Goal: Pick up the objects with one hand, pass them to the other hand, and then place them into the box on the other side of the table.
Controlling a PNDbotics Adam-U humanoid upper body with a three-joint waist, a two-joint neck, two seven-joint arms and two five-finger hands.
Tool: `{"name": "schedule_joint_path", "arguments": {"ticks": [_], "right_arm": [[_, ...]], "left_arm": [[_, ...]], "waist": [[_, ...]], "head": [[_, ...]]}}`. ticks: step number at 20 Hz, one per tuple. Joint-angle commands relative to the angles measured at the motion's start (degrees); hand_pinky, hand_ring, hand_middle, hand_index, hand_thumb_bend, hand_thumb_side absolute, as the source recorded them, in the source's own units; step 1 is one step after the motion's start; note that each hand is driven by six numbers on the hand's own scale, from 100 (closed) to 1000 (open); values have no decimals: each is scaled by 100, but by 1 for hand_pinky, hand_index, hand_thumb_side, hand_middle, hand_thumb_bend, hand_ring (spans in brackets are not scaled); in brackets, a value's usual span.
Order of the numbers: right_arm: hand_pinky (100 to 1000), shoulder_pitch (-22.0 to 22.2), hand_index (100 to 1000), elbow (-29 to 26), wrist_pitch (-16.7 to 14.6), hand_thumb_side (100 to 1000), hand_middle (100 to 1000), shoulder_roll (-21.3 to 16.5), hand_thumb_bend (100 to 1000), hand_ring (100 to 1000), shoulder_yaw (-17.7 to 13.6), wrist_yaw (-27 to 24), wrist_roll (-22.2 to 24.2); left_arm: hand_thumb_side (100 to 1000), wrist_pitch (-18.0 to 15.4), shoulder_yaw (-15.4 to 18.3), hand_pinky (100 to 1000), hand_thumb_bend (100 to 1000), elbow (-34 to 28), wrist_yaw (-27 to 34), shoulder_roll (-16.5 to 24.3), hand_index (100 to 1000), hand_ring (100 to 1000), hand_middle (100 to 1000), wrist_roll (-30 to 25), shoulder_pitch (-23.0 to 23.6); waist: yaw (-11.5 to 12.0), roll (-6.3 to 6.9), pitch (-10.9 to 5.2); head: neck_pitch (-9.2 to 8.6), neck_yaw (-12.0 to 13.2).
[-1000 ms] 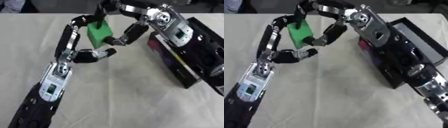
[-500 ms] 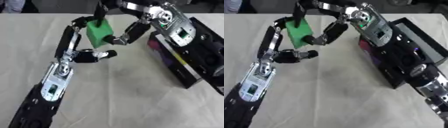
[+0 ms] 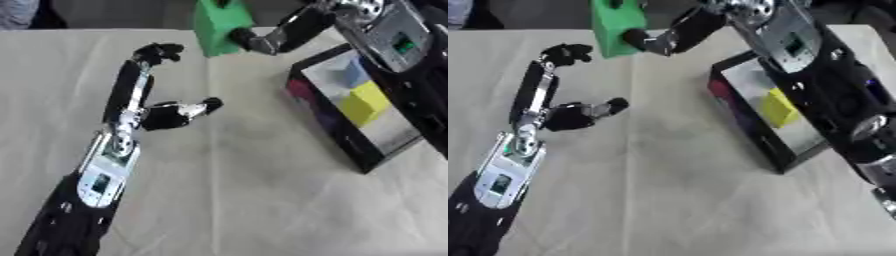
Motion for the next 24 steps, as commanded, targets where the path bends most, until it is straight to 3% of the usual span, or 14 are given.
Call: {"name": "schedule_joint_path", "arguments": {"ticks": [1, 6, 10, 14, 18, 24], "right_arm": [[851, 88, 630, -236, 88, 100, 373, -565, 100, 621, -328, -249, -125], [855, 734, 637, -438, -94, 100, 376, -1274, 100, 620, -687, -470, -131], [854, 1225, 643, -481, -81, 100, 381, -1628, 100, 616, -971, -661, -112], [854, 1787, 643, -556, -267, 100, 382, -1977, 100, 617, -1230, -622, -244], [851, 2296, 643, -474, -439, 100, 388, -2128, 100, 616, -1412, -309, -438], [849, 2705, 650, -32, -559, 100, 397, -2109, 100, 617, -1534, 161, -727]], "left_arm": [[508, 88, 58, 808, 790, -21, 55, 138, 815, 782, 646, 41, -75], [487, 106, 66, 814, 804, -42, 50, 253, 813, 784, 651, 47, -54], [476, 126, 75, 813, 792, -142, 50, 298, 827, 782, 648, 27, -42], [469, 158, 108, 811, 792, -226, 143, 312, 842, 774, 636, 151, -41], [474, 202, 115, 811, 788, -270, 200, 324, 848, 772, 632, 209, -38], [486, 237, 113, 812, 780, -303, 251, 324, 856, 773, 637, 180, -26]], "waist": [[-20, 82, -156], [-57, 91, -149], [-60, 120, -124], [-66, 143, -111], [-60, 170, -92], [-56, 198, -84]], "head": [[-12, -41], [-12, -312], [-12, -596], [-12, -730], [-12, -837], [-12, -947]]}}
